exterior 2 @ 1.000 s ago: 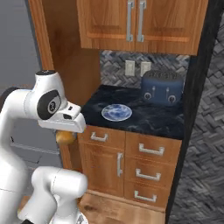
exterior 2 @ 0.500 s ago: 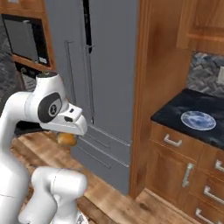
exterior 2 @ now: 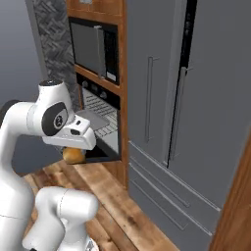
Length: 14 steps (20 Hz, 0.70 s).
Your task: Place the potato on the rack of the oven.
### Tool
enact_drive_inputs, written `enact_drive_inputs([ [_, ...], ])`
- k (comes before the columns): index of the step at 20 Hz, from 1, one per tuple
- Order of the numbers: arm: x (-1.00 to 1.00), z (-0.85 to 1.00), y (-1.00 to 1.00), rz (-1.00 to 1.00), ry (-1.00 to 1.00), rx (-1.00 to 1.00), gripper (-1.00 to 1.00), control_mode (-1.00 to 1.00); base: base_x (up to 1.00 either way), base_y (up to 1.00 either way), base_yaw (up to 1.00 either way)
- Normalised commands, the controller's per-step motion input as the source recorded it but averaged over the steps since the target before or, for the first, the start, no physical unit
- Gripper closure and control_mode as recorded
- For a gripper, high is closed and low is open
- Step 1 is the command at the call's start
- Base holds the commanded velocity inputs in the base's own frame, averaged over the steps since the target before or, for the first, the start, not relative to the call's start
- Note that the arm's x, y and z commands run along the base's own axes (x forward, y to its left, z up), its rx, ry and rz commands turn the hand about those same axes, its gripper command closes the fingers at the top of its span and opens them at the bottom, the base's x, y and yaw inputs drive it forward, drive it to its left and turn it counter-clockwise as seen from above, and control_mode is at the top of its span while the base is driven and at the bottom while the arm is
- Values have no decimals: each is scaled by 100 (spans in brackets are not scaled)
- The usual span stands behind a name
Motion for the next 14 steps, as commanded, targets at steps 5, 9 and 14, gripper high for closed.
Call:
enact_drive_inputs([
  [5, 0, 0, 0, 0, 0, 0, 100, 100, 100, 36, 9],
  [9, 0, 0, 0, 0, 0, 0, 100, 100, 84, 7, 6],
  [14, 0, 0, 0, 0, 0, 0, 100, 100, 43, 0, 5],
])
